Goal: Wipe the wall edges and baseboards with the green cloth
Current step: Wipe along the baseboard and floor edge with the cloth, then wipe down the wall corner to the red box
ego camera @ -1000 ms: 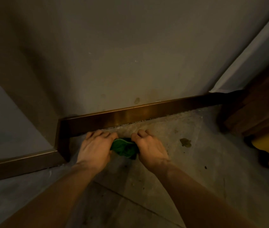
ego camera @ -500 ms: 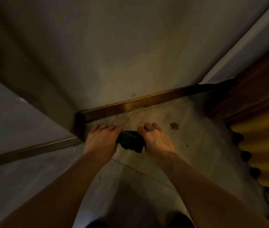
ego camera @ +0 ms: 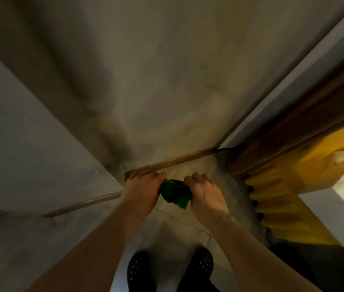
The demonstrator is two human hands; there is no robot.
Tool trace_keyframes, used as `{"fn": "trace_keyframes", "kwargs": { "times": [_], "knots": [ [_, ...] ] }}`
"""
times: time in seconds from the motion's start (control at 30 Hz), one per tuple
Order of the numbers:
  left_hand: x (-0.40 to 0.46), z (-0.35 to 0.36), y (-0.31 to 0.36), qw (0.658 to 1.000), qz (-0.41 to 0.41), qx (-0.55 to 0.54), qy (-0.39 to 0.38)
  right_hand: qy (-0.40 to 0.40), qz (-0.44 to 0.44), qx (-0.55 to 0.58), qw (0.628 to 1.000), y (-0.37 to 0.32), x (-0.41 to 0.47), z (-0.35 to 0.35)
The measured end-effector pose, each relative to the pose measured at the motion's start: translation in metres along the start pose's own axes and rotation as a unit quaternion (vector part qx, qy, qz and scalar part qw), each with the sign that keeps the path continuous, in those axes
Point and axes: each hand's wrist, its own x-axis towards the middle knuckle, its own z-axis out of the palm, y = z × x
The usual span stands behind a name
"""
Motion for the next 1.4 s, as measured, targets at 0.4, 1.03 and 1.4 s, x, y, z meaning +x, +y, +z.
{"fn": "trace_keyframes", "kwargs": {
  "times": [0.4, 1.03, 1.4],
  "knots": [
    [-0.064, -0.225, 0.072, 0.995, 0.052, 0.016, 0.079, 0.096, 0.027, -0.028, 0.995, -0.102, -0.066, -0.219],
    [-0.113, -0.361, 0.177, 0.972, 0.021, 0.065, 0.227, 0.189, -0.076, -0.068, 0.977, -0.113, -0.125, -0.39],
    [-0.18, -0.395, 0.181, 0.953, -0.084, 0.127, 0.262, 0.215, -0.191, -0.068, 0.955, -0.152, -0.129, -0.411]
  ]
}}
